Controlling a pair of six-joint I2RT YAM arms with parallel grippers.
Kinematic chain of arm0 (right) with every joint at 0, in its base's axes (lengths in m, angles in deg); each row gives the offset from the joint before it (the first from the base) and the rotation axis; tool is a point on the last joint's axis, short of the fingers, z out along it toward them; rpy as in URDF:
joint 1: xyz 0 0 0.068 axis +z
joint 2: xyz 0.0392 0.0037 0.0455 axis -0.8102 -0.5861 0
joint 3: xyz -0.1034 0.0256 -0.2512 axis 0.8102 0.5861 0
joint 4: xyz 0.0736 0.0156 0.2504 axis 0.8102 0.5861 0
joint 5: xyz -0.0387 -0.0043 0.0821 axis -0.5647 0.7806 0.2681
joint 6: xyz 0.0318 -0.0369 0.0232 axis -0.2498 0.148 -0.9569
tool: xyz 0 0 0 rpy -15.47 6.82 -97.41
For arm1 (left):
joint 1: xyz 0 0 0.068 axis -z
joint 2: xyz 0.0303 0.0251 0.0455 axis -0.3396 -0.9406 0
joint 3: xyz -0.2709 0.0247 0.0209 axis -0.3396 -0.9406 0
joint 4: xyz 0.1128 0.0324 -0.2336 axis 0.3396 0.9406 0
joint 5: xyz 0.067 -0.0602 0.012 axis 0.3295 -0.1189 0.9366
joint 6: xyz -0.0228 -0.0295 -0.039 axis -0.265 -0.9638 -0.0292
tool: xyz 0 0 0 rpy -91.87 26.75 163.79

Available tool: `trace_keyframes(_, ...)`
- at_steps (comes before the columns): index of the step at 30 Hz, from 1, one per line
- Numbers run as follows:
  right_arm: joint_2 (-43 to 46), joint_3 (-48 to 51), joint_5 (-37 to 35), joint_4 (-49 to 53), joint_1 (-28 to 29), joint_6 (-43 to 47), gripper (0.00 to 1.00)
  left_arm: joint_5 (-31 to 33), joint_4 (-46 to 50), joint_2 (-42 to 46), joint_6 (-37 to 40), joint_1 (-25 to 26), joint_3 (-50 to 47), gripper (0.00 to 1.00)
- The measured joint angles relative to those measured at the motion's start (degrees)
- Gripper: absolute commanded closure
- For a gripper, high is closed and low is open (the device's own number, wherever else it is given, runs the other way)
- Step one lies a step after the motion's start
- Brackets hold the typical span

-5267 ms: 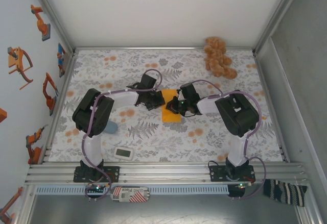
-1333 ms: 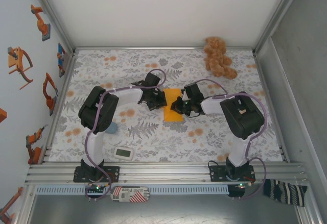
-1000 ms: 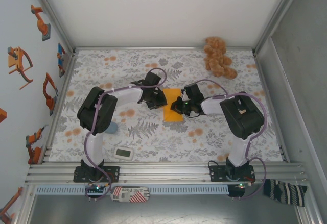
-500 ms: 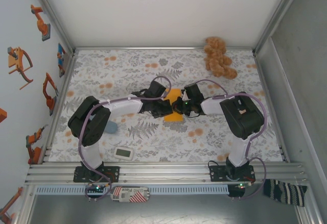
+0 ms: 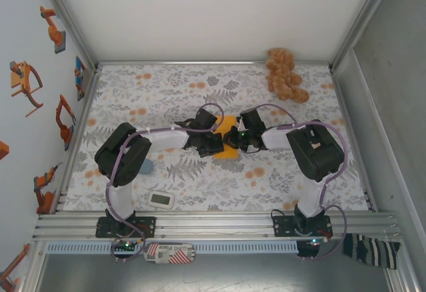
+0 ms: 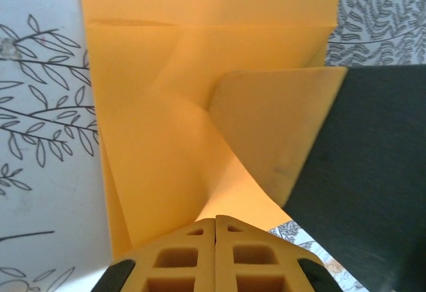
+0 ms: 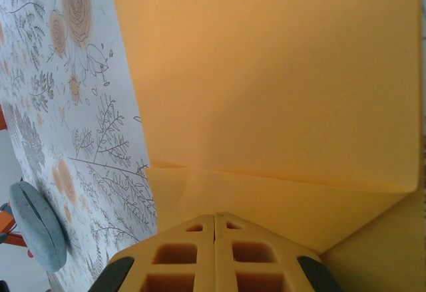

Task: Fold a paper plane with a square sheet of paper (pick it up from the middle)
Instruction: Fold the triangle a second time at the center of the table.

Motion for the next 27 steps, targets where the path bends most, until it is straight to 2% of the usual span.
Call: trace_keyframes(27,-0.1,0.0,0.1,-0.1,0.0,0.0,1.0,0.9,0.4,-0.7,0.5,-0.5,0.0,0.95)
